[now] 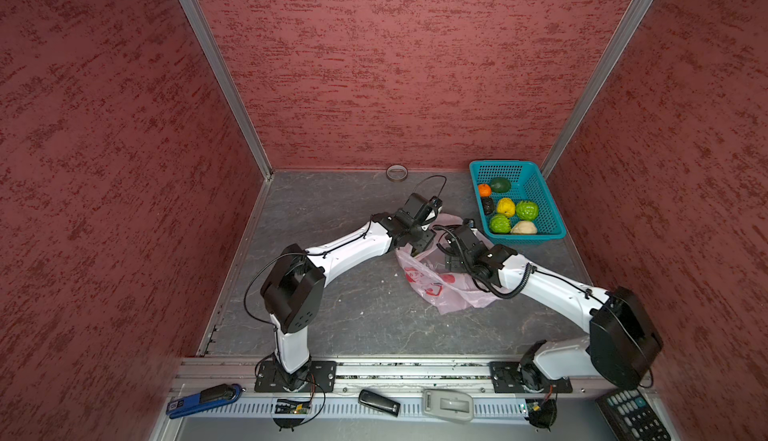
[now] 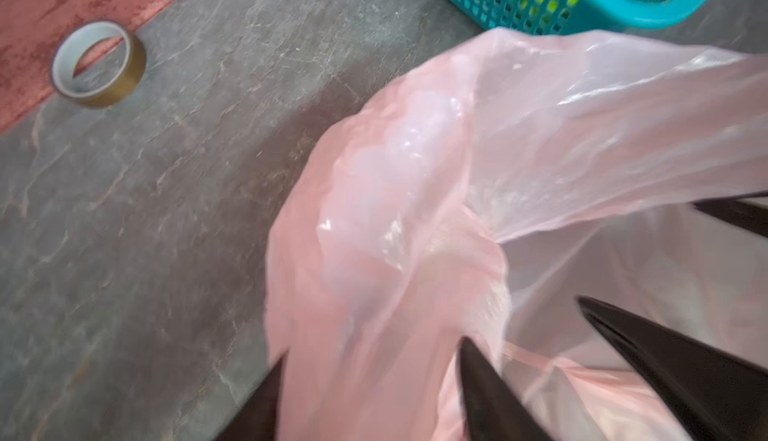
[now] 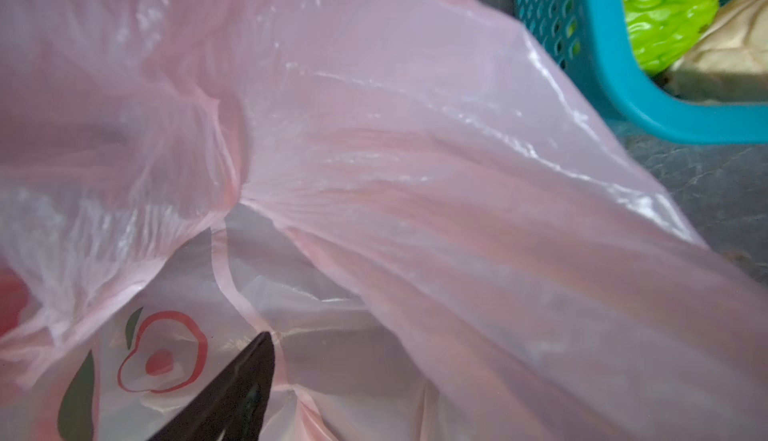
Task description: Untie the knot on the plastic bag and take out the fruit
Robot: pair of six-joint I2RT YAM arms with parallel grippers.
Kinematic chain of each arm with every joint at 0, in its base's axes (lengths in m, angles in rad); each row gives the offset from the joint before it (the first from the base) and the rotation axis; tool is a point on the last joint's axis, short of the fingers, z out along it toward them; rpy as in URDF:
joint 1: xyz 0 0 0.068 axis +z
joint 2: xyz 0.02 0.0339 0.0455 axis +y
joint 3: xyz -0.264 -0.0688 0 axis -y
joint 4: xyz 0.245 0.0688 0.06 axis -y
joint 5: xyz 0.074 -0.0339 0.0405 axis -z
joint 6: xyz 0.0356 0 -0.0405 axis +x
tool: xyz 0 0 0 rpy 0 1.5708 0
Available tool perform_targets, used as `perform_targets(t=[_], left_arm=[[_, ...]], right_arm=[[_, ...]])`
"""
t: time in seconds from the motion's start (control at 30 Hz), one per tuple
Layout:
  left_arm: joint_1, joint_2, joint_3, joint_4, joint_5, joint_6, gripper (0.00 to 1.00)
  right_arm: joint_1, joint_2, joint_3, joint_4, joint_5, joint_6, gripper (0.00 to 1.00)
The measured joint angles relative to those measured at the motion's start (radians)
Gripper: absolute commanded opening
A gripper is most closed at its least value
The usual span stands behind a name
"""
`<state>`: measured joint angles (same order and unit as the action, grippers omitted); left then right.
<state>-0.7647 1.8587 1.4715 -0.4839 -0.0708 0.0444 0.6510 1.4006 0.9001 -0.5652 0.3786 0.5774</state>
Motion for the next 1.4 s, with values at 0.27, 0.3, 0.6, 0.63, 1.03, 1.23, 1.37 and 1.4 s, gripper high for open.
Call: perform_targets(t=[0.27,0.3,0.6,0.63,1.03,1.23,1.37,1.4], left_arm=[[0.123,-0.092,-0.194,0.221,0.105,-0.253,0.00],[0.123,-0.119,-0.233,0.268,0.122,-0.287,0.00],[0.129,-0.281,-0.512,0.717,0.275,-0.579,0.00],[0.133,-0.298,-0.547,0.753,0.288,-0.600,0.00],[0.107,-0.465,-0.890,0.958,0.349,-0.756,0.00],[0.102,-0.454,-0.908,0.975,0.299,-0.770,0.00],[0.098,-0.450,-0.915,0.986,0.247,-0.774,0.00],[0.098,-0.450,-0.919,0.986,0.230,-0.777,0.00]], right_arm=[[-0.025,0.034,0.019,0.026,-0.090,0.090,0.84],[-0.029,0.042,0.022,0.037,-0.105,0.103,0.84],[-0.066,0.196,0.078,0.043,-0.058,0.132,0.91],[-0.083,0.203,0.076,0.031,-0.032,0.121,0.91],[-0.199,0.032,0.028,-0.007,0.051,-0.017,0.90],[-0.075,0.019,0.043,0.038,-0.156,0.017,0.89],[-0.010,0.075,0.043,0.046,-0.228,0.042,0.89],[0.006,0.091,0.040,0.050,-0.243,0.045,0.89]])
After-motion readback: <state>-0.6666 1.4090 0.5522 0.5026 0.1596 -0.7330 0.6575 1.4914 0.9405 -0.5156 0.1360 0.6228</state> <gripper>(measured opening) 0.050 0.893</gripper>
